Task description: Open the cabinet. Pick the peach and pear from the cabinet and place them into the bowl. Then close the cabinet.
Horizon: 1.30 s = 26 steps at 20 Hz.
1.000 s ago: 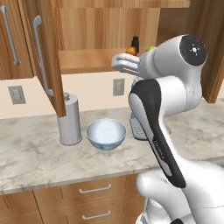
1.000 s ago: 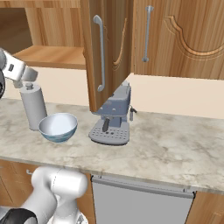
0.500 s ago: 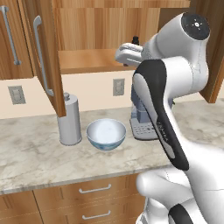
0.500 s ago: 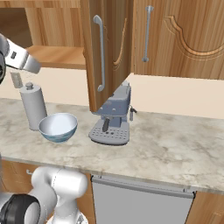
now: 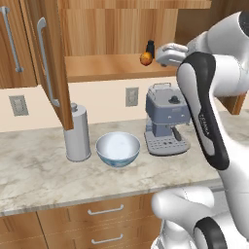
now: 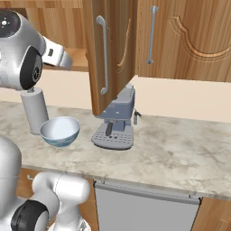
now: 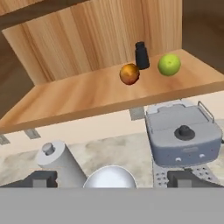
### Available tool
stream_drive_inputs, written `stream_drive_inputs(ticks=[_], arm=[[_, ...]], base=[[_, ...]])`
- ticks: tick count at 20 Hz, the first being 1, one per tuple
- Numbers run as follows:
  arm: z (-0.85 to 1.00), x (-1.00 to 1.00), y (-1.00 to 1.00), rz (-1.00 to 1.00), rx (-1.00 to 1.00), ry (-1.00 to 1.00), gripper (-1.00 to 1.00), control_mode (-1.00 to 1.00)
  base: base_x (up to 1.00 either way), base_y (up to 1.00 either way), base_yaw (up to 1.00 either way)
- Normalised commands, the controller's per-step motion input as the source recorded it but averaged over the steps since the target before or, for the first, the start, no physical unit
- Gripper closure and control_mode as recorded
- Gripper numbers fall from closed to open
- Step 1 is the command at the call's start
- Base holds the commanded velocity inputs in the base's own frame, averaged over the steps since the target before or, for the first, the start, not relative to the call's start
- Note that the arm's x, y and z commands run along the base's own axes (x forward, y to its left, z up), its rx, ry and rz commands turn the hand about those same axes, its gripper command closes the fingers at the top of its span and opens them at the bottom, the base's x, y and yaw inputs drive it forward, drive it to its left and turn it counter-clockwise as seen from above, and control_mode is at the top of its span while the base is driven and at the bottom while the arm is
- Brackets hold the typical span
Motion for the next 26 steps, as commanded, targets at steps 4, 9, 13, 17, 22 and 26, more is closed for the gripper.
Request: stream_drive_inputs(ticks=[4, 9, 13, 17, 22, 26], arm=[[-0.04, 0.27, -0.43, 0.06, -0.20, -0.16, -1.00, -1.00], [-0.05, 0.29, -0.16, -0.01, -0.23, -0.12, -1.00, -1.00], [0.00, 0.18, 0.00, -0.09, -0.08, -0.02, -1.00, -1.00], [0.00, 0.05, 0.00, 0.00, 0.00, 0.00, -1.00, -1.00], [0.00, 0.45, 0.00, -0.07, 0.00, 0.00, -1.00, -1.00], [0.00, 0.59, 0.01, -0.08, 0.04, 0.00, -1.00, -1.00]], base=[[0.00, 0.00, 0.00], [0.00, 0.00, 0.00], [0.00, 0.00, 0.00], [0.00, 0.00, 0.00], [0.00, 0.00, 0.00], [0.00, 0.00, 0.00]])
